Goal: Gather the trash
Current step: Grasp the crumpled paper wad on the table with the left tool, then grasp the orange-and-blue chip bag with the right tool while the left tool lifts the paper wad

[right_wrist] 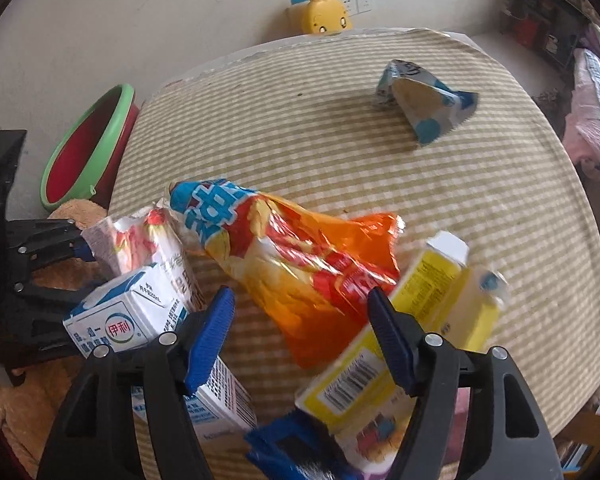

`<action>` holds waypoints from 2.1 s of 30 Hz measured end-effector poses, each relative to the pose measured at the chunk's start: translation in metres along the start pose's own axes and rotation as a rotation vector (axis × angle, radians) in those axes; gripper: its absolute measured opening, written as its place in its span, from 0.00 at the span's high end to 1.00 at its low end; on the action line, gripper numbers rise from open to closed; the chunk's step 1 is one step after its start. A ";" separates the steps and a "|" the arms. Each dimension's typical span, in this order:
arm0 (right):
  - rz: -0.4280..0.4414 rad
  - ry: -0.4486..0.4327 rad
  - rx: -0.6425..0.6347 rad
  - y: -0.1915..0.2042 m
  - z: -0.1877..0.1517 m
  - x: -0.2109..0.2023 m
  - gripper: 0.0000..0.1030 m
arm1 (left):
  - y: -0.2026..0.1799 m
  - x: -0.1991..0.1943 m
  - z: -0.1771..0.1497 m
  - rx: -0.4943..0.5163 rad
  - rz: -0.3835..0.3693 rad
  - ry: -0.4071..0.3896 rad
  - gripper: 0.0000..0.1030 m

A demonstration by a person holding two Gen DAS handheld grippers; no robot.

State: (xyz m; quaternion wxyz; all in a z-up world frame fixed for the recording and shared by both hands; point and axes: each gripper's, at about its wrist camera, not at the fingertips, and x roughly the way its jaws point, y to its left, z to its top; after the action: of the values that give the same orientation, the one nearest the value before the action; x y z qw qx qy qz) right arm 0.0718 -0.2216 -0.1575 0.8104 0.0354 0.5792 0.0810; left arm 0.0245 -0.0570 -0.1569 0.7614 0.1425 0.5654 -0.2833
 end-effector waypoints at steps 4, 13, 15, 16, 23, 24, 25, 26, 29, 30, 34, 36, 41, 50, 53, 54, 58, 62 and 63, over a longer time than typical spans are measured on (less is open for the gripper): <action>-0.001 -0.012 -0.006 0.000 0.007 0.003 0.35 | 0.020 -0.013 -0.001 -0.087 0.019 -0.038 0.68; -0.019 -0.054 0.026 0.003 0.018 0.010 0.34 | 0.066 -0.024 0.005 -0.238 0.140 -0.097 0.65; -0.021 -0.056 0.017 0.006 0.018 0.011 0.34 | 0.065 -0.019 0.009 -0.235 0.152 -0.086 0.58; -0.025 -0.055 0.010 0.006 0.018 0.010 0.34 | 0.065 -0.017 0.010 -0.235 0.158 -0.080 0.52; -0.036 -0.057 0.006 0.009 0.018 0.015 0.32 | 0.060 0.000 0.016 -0.225 0.181 -0.046 0.29; -0.038 -0.063 0.005 0.010 0.018 0.015 0.29 | 0.061 0.002 0.017 -0.235 0.177 -0.040 0.29; -0.042 -0.066 0.003 0.012 0.017 0.015 0.29 | 0.063 0.003 0.016 -0.244 0.170 -0.039 0.29; -0.052 -0.069 0.000 0.014 0.017 0.016 0.29 | 0.064 0.004 0.016 -0.256 0.163 -0.040 0.36; -0.058 -0.082 0.001 0.014 0.018 0.016 0.40 | 0.070 0.003 0.014 -0.286 0.149 -0.051 0.50; -0.045 -0.084 0.006 0.014 0.019 0.015 0.50 | 0.072 0.001 0.014 -0.292 0.142 -0.061 0.52; -0.017 -0.097 0.022 0.017 0.019 0.009 0.91 | 0.070 -0.009 0.010 -0.301 0.141 -0.099 0.56; -0.009 -0.114 0.034 0.019 0.020 0.005 0.95 | 0.069 -0.018 0.008 -0.300 0.148 -0.126 0.56; 0.060 -0.192 0.119 0.019 0.022 -0.020 1.00 | 0.073 -0.051 0.004 -0.316 0.168 -0.204 0.56; -0.014 -0.232 0.046 0.032 0.039 -0.029 0.41 | 0.083 -0.101 -0.001 -0.339 0.180 -0.313 0.56; -0.083 -0.196 0.009 0.027 0.043 -0.011 0.21 | 0.082 -0.107 -0.002 -0.333 0.182 -0.328 0.56; -0.114 -0.156 -0.004 0.025 0.047 -0.001 0.21 | 0.082 -0.108 -0.003 -0.334 0.180 -0.329 0.56; -0.160 -0.075 -0.027 0.017 0.050 0.028 0.28 | 0.083 -0.112 -0.006 -0.337 0.181 -0.339 0.55; -0.162 -0.071 -0.022 0.015 0.046 0.031 0.48 | 0.084 -0.113 -0.008 -0.342 0.184 -0.343 0.55; -0.144 -0.075 -0.012 0.015 0.045 0.029 0.53 | 0.085 -0.113 -0.008 -0.344 0.184 -0.343 0.55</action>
State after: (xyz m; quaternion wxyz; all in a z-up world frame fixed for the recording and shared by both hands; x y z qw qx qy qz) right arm 0.1219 -0.2003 -0.1675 0.8354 -0.0085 0.5491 0.0246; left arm 0.0455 0.0455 -0.0622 0.8819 0.0114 0.4524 -0.1325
